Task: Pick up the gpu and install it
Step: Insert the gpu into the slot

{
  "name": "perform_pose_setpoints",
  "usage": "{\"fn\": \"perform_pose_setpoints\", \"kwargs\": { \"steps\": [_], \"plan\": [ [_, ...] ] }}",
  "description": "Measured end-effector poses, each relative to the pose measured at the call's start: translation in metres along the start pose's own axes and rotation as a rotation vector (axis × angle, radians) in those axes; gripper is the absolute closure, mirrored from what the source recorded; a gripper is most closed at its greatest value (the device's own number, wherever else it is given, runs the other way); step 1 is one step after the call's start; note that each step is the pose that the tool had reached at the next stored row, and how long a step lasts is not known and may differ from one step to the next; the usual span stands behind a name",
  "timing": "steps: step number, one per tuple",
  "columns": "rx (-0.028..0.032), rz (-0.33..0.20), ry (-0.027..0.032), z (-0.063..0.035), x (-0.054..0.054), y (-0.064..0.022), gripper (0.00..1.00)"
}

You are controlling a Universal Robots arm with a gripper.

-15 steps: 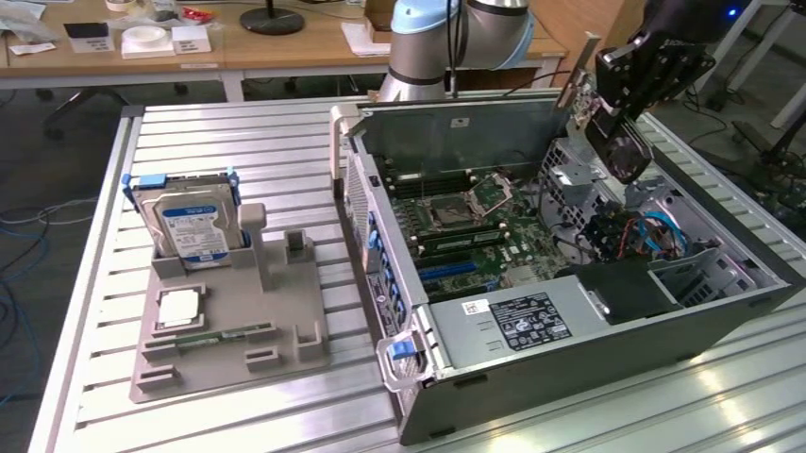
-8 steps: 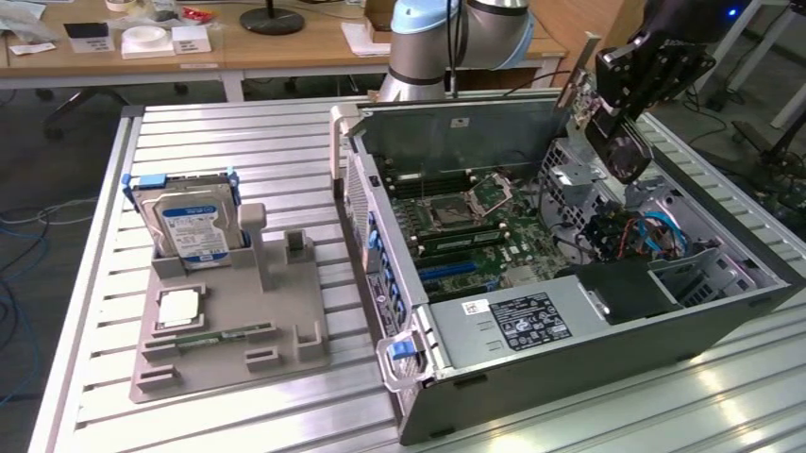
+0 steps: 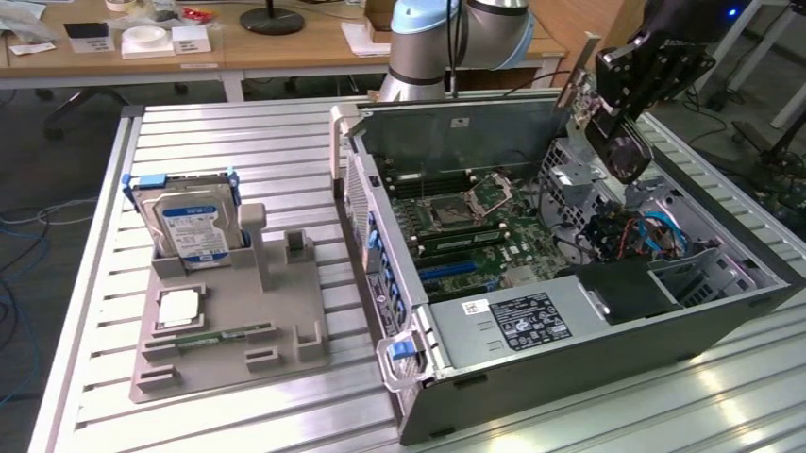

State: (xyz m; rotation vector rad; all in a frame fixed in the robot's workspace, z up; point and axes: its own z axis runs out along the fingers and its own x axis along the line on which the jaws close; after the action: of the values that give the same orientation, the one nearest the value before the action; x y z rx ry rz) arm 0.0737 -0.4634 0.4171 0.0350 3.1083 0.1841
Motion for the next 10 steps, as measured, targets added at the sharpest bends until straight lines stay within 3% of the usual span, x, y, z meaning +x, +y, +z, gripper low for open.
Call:
{"fn": "perform_pose_setpoints", "kwargs": {
  "steps": [4,10],
  "plan": [
    [-0.0008,-0.033,0.0039,0.0000,0.0000,0.0000,0.73],
    [-0.0032,-0.119,0.0143,0.0001,0.0000,0.0000,0.73]
  ]
}}
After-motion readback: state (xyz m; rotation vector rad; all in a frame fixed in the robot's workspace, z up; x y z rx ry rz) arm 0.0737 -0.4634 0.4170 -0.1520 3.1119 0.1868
